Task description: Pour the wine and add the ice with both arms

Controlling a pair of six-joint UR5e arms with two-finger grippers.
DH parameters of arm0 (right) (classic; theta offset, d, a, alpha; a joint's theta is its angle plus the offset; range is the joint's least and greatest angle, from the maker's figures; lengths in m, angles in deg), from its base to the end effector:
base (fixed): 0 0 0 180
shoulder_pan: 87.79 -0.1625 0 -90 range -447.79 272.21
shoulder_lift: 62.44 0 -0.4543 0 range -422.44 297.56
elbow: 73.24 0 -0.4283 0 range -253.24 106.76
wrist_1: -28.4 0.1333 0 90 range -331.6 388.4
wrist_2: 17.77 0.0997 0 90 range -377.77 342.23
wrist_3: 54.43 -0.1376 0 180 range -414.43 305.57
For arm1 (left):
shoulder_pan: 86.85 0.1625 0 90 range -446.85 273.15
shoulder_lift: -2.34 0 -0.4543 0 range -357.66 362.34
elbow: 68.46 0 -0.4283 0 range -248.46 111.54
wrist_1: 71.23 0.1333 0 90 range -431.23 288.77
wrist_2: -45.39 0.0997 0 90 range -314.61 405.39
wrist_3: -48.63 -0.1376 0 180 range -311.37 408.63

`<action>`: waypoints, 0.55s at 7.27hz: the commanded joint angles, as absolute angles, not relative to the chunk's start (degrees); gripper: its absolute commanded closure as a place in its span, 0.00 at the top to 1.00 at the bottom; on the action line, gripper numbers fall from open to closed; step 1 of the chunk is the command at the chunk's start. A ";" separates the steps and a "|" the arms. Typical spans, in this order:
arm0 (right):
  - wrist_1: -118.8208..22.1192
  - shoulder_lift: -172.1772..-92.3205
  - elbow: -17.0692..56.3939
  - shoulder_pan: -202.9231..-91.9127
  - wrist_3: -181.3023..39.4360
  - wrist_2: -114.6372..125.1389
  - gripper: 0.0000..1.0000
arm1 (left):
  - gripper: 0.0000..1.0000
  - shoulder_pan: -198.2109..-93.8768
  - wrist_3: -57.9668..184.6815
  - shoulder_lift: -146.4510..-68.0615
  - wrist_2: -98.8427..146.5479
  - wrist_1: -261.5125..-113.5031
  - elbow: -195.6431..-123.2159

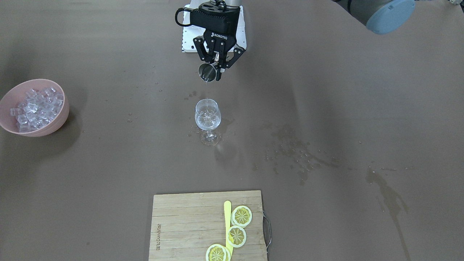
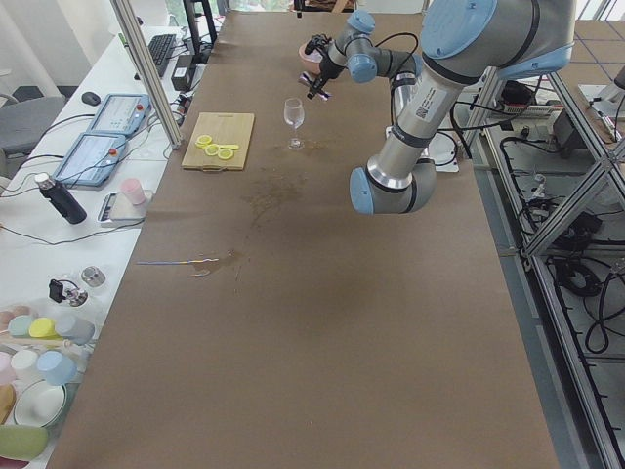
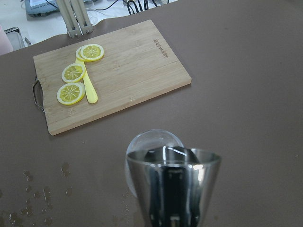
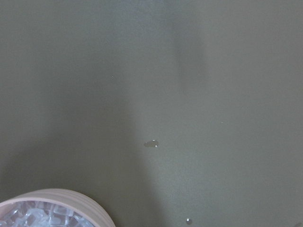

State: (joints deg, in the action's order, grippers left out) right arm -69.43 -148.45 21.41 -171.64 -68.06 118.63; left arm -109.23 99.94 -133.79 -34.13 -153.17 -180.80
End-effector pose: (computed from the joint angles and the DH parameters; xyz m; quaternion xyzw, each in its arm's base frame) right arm -0.0261 -0.5565 0.6448 -0.0613 -0.3892 0.0572 0.9173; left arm 0.5422 -0.3945 0.0590 0.3225 0.3914 0.0766 0.8584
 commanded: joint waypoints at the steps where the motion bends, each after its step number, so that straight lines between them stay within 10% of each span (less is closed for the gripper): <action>1: -69.43 -148.49 21.41 -171.63 -68.06 118.64 1.00 | 0.00 -111.27 99.78 -133.89 -36.87 -152.88 -180.17; 4: -69.43 -148.40 21.24 -171.63 -68.06 118.64 1.00 | 0.00 -112.25 98.02 -137.91 -38.99 -146.50 -179.55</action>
